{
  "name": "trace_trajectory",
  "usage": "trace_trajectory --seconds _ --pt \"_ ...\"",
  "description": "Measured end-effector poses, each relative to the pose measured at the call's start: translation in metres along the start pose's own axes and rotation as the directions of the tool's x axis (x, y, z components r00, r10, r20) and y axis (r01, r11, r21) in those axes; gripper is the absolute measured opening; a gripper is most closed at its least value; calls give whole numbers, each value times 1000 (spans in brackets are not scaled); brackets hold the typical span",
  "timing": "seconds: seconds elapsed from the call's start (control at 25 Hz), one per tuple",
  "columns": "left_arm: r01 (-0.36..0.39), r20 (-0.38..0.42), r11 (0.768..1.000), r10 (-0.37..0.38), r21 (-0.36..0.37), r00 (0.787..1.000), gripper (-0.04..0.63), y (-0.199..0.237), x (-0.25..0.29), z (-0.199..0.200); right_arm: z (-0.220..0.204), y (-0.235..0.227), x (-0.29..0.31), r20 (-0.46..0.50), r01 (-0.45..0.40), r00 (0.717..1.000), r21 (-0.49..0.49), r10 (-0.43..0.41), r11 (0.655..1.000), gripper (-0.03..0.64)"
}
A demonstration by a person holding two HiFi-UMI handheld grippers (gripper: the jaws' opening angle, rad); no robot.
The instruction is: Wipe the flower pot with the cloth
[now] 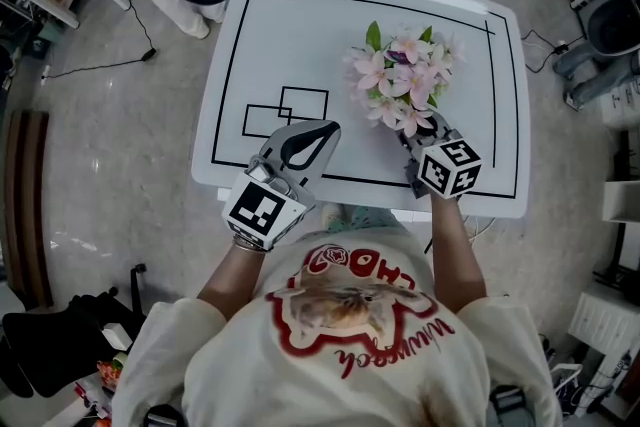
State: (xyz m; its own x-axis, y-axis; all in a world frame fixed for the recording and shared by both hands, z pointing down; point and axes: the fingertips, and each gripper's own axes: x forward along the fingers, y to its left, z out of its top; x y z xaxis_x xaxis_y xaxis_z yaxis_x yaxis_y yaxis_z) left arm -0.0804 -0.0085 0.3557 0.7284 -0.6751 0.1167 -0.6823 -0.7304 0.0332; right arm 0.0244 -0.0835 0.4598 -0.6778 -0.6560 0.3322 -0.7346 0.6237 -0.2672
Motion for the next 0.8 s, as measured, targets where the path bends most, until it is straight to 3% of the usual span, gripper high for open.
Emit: trace_trajectory --seconds 0.8 --pt "-6 -9 1000 6 -2 1000 3 1 -4 -2 0 40 12 1 -105 995 -17 105 994 58"
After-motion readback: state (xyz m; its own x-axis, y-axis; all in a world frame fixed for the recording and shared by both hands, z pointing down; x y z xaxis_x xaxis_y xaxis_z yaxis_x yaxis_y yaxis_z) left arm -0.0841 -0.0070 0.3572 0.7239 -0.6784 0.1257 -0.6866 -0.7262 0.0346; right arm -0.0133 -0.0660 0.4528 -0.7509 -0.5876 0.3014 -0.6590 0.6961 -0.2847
